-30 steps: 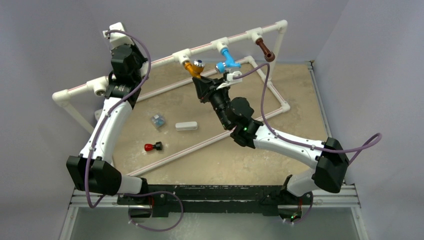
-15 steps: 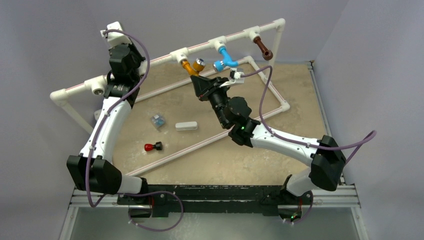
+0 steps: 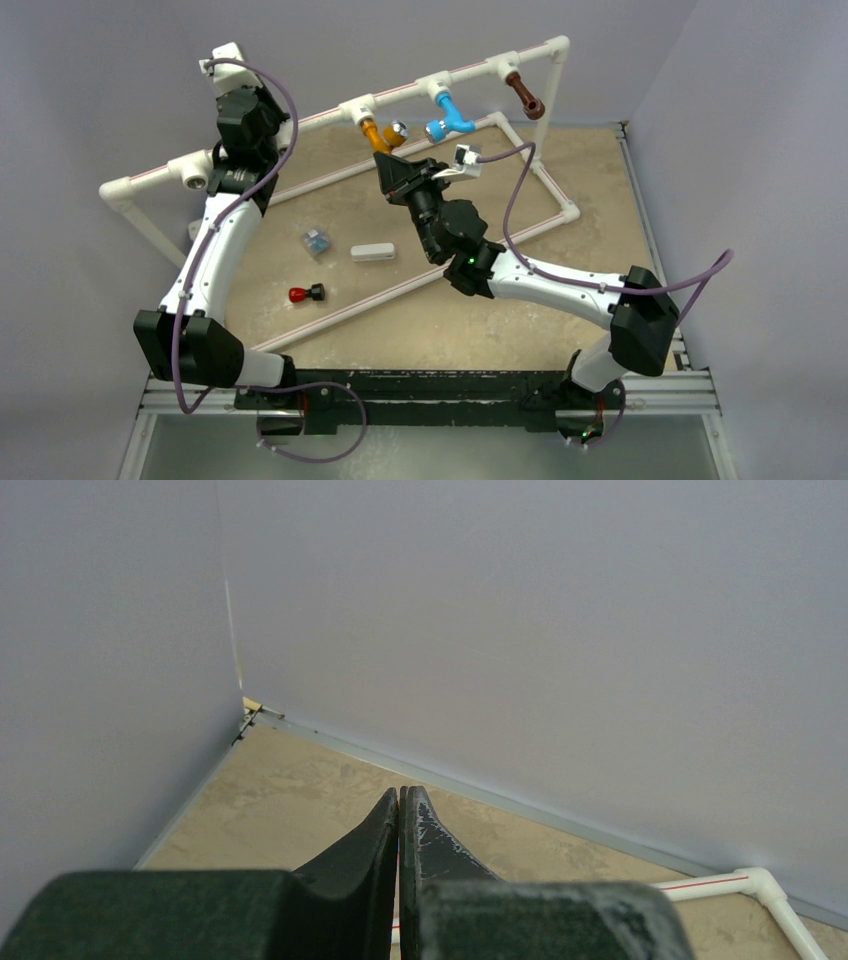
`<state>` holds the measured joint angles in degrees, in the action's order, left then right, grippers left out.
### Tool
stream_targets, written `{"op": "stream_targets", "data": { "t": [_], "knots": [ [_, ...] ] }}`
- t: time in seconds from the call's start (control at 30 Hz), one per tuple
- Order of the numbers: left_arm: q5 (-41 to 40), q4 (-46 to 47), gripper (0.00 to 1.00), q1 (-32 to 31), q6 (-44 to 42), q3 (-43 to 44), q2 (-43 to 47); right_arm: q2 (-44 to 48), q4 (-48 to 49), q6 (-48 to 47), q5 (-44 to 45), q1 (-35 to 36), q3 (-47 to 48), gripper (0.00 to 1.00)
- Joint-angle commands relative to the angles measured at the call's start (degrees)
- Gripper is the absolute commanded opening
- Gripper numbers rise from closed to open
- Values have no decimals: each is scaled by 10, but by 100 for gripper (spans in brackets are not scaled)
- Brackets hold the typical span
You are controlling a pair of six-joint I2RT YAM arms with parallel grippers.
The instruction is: Install the water faucets
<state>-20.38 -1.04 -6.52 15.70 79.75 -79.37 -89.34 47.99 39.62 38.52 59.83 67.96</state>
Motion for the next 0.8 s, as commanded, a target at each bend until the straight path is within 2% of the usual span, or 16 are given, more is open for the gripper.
{"op": "stream_targets", "data": {
  "t": [0.0, 0.37, 0.77],
  "knots": [
    [70, -152, 0, -24, 6, -27, 4, -38, 2, 81, -68, -10, 57, 0],
    [75, -154, 0, -24, 6, -27, 5, -26, -29, 170, -89, -11, 69, 0],
    [77, -156, 0, -24, 7, -27, 5, -23, -66, 358, -137, -12, 73, 0]
  ]
}}
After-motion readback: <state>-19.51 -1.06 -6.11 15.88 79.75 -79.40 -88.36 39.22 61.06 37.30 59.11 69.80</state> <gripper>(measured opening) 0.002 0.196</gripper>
